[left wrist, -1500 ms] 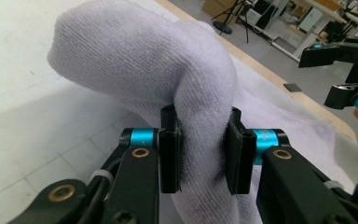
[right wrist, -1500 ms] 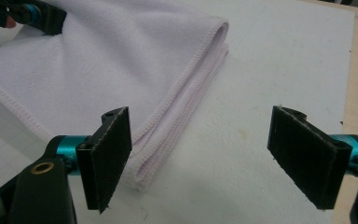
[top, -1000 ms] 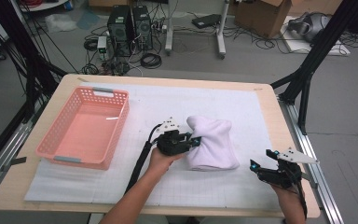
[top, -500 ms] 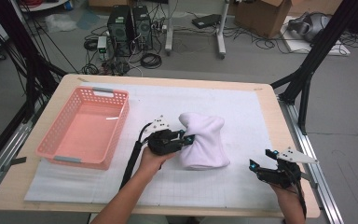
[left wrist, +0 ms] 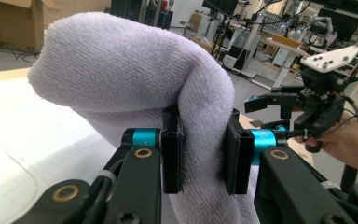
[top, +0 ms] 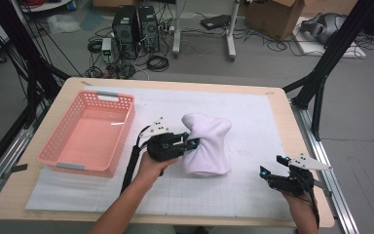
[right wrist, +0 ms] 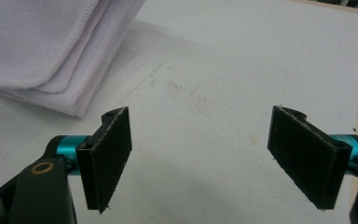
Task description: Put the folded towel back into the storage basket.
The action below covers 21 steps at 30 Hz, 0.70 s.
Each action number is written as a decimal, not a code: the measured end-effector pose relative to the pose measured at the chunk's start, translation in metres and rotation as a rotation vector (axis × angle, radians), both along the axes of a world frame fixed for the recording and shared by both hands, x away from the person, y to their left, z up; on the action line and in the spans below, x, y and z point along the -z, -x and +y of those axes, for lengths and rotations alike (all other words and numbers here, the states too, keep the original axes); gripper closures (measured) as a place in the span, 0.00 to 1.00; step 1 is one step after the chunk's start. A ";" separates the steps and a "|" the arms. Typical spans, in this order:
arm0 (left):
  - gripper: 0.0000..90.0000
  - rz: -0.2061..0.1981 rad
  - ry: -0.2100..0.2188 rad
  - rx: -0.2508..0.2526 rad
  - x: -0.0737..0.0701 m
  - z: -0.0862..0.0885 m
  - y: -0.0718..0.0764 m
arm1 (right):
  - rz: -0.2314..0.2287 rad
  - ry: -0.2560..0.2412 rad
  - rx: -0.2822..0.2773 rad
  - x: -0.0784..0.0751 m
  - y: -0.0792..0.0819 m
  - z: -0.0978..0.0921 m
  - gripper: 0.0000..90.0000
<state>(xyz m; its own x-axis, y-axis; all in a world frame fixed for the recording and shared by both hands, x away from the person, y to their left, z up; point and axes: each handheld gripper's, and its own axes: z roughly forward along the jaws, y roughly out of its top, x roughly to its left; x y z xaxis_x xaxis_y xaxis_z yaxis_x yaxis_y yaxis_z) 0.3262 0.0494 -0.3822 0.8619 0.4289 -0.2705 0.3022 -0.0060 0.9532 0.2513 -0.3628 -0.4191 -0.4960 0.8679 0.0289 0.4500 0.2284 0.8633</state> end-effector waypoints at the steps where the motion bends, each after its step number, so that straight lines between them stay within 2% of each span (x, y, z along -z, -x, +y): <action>1: 0.81 -0.006 -0.004 0.001 -0.002 0.002 0.000 | -0.002 0.000 -0.003 0.000 0.000 0.000 0.23; 6: 0.81 -0.022 0.007 -0.003 -0.009 0.012 0.001 | -0.002 0.000 -0.004 0.000 0.000 0.002 0.23; 21: 0.81 -0.032 0.029 -0.021 -0.025 0.037 0.003 | -0.004 -0.007 -0.005 -0.001 -0.001 0.003 0.23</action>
<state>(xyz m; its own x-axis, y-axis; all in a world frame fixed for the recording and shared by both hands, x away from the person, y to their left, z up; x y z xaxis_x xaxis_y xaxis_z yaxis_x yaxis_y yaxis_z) 0.3235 0.0862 -0.3568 0.8609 0.4397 -0.2558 0.2715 0.0281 0.9620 0.2523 -0.3598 -0.4179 -0.5004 0.8652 0.0329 0.4452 0.2246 0.8668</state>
